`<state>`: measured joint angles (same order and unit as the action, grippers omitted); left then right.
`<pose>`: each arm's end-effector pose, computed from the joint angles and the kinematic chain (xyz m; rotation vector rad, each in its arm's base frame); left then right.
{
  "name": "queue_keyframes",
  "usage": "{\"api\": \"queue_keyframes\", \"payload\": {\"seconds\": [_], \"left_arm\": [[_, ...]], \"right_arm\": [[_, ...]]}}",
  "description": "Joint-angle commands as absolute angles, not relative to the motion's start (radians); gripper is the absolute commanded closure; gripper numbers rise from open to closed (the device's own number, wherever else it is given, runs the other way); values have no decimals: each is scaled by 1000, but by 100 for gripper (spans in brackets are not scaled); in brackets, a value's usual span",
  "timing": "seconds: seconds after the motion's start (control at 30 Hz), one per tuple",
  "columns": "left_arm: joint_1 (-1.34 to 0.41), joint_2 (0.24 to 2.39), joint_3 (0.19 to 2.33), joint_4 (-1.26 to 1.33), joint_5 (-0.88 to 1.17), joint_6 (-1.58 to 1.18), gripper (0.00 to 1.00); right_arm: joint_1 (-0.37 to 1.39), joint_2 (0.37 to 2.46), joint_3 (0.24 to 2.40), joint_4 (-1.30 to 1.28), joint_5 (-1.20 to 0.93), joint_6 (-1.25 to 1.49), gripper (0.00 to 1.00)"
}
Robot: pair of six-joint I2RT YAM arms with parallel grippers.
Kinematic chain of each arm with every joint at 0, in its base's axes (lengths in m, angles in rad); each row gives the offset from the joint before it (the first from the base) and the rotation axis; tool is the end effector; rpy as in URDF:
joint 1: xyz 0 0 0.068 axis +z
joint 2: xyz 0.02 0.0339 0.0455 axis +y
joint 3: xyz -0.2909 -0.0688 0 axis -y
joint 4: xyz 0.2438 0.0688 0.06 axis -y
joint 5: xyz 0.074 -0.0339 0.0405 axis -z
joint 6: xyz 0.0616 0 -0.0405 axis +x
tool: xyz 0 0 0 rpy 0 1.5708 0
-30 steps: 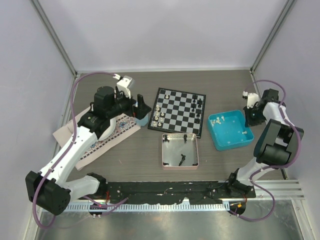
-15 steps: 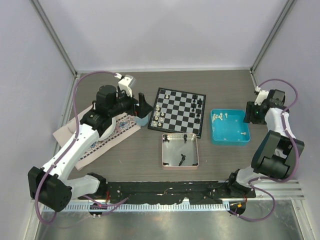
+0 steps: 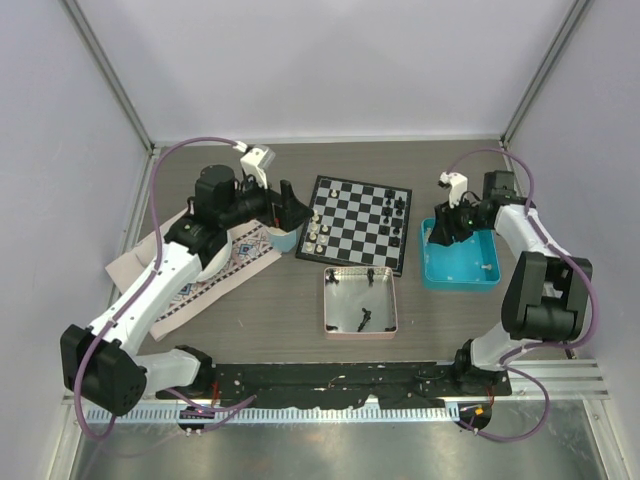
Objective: Set up the chess pieces on the board
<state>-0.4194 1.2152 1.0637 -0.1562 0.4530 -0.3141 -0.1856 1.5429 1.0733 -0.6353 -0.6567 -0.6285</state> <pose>0.2558 -0.1436 0.3695 0.4255 1.9058 -0.9193 0.3132 -0.0205 0.2378 -0.7209 2.3131 0.5287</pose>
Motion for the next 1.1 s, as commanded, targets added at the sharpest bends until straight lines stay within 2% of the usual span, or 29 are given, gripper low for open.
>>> {"api": "queue_keyframes", "payload": {"seconds": [0.0,0.4,1.07], "left_arm": [[-419,1215,1091,-97,488,-339,0],[-420,1253,1111,-100,506,-360,0],[-419,1262,1103,-95,518,-379,0]], "right_arm": [[-152,1609,1131,-499,-534,-494,52],[-118,1672,1109,-411,-307,-388,65],[-89,1779,1196,-463,-327,-532,62]]}}
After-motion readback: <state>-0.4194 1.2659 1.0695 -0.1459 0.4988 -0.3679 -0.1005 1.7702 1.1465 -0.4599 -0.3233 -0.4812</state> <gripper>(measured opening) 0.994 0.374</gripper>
